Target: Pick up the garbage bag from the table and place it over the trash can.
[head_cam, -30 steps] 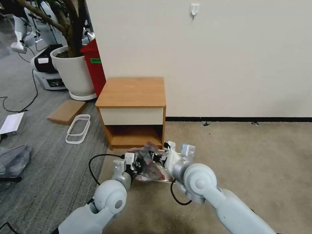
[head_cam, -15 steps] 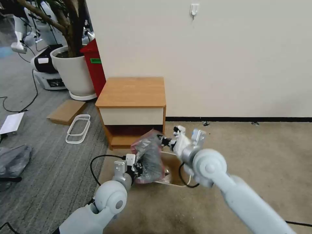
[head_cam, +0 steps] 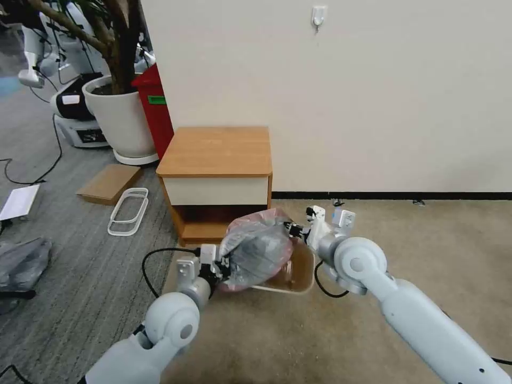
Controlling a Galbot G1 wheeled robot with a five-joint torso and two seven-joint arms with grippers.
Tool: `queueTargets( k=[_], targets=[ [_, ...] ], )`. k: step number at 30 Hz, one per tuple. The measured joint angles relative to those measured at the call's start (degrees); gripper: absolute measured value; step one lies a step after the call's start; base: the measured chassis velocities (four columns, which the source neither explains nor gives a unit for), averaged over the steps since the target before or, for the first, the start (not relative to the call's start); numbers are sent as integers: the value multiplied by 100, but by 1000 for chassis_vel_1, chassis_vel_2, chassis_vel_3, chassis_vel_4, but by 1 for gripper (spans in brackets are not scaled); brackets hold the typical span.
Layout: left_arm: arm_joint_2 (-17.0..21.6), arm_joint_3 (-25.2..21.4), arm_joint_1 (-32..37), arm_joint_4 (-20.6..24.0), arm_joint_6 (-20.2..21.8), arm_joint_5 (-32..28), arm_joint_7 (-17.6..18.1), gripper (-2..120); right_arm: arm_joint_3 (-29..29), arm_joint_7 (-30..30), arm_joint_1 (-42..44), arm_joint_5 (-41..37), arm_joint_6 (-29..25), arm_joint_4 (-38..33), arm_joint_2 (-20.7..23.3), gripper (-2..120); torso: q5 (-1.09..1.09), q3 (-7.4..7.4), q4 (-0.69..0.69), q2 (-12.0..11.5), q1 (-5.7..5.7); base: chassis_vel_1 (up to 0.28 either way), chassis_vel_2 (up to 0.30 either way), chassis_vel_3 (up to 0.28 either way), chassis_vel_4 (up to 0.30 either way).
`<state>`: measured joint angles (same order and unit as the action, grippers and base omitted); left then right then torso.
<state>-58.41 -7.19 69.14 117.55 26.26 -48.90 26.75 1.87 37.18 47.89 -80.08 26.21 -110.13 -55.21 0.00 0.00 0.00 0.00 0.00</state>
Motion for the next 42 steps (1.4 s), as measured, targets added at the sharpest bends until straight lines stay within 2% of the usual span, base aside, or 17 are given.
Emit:
queueTargets(
  k=[3,8,17,27,36,42],
  targets=[
    [6,-115,17,26,-15,-52,-39,1,-43,-32,18,5,10,-2,60,0,0,0,0,0,0,0,0,0,0],
    [-12,-660,104,160,-92,-303,-186,1,-251,-172,230,91,18,-16,229,0,-1,0,0,0,0,0,0,0,0],
    [-185,-999,74,166,-110,-527,-188,1,-377,-178,422,131,73,-91,209,0,0,0,1,0,0,0,0,0,0],
    [-354,-1003,67,34,-160,-392,-99,1,-519,-116,589,154,224,-243,248,0,0,0,0,0,0,0,0,0,0],
    [-480,-930,54,-44,-188,-291,-58,2,-561,61,815,143,605,-438,350,0,-1,0,0,0,0,0,0,0,0],
    [-544,-887,50,-37,-258,-293,-94,2,-386,73,717,240,705,-187,293,0,1,0,1,0,0,0,0,0,0]
  ],
)
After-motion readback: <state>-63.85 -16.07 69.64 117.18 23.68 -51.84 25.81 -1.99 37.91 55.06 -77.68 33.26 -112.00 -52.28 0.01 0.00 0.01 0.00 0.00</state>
